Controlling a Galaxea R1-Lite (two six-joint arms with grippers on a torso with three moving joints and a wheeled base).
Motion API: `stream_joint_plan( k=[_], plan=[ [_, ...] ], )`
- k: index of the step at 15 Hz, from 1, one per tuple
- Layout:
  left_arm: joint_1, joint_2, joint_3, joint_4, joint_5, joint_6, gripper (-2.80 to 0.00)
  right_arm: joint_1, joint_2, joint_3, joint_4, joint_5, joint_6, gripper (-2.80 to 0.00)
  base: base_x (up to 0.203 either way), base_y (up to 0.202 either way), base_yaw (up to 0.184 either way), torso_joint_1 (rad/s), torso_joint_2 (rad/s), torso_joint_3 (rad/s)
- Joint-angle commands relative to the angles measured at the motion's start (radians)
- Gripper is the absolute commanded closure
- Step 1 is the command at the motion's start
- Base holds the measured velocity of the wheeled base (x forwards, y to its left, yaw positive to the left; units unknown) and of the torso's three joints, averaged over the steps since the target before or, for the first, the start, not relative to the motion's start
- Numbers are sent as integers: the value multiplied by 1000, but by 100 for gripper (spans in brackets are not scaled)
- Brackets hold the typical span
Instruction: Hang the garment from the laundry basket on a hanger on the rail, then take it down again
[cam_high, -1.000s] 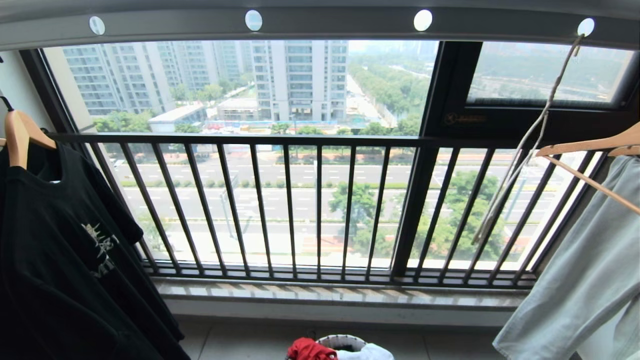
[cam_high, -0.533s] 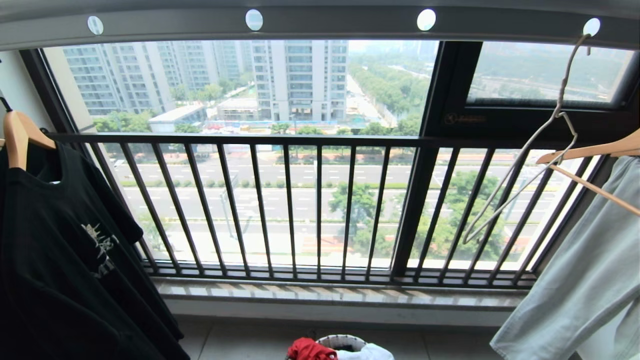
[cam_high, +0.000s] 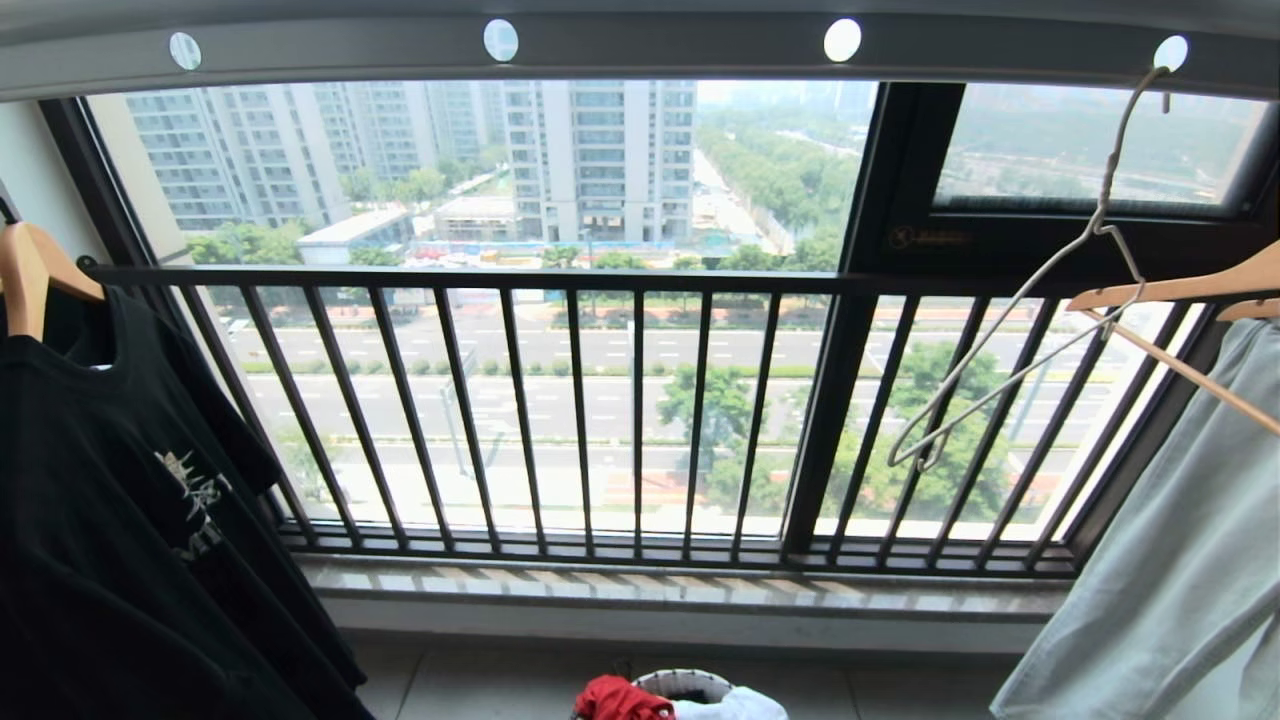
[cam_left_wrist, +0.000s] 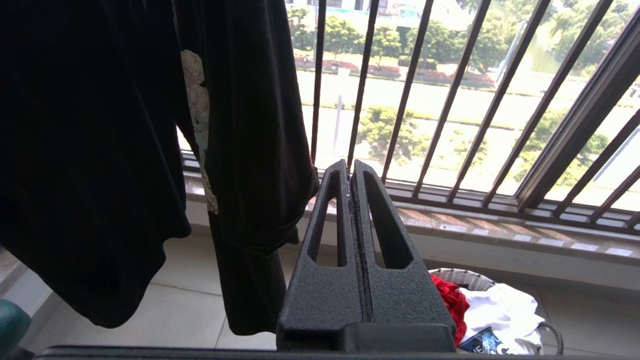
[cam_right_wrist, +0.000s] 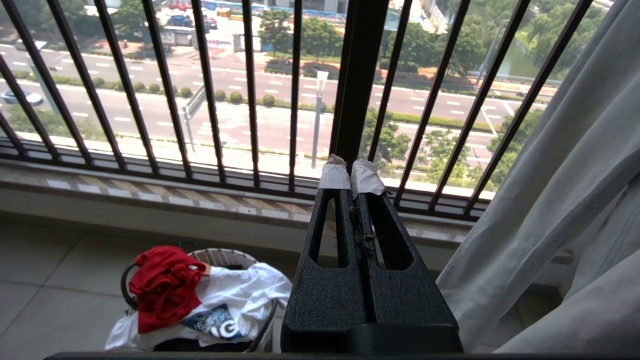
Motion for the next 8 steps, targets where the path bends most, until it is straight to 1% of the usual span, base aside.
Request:
stream_joint_plan(
  k=[1, 8],
  plan=[
    [0, 0, 0, 0, 1, -1, 0, -1, 1, 0, 0, -1, 0, 0, 0, 0, 0, 0, 0, 0],
    [0, 0, 0, 0, 1, -1, 0, -1, 1, 0, 0, -1, 0, 0, 0, 0, 0, 0, 0, 0]
  ],
)
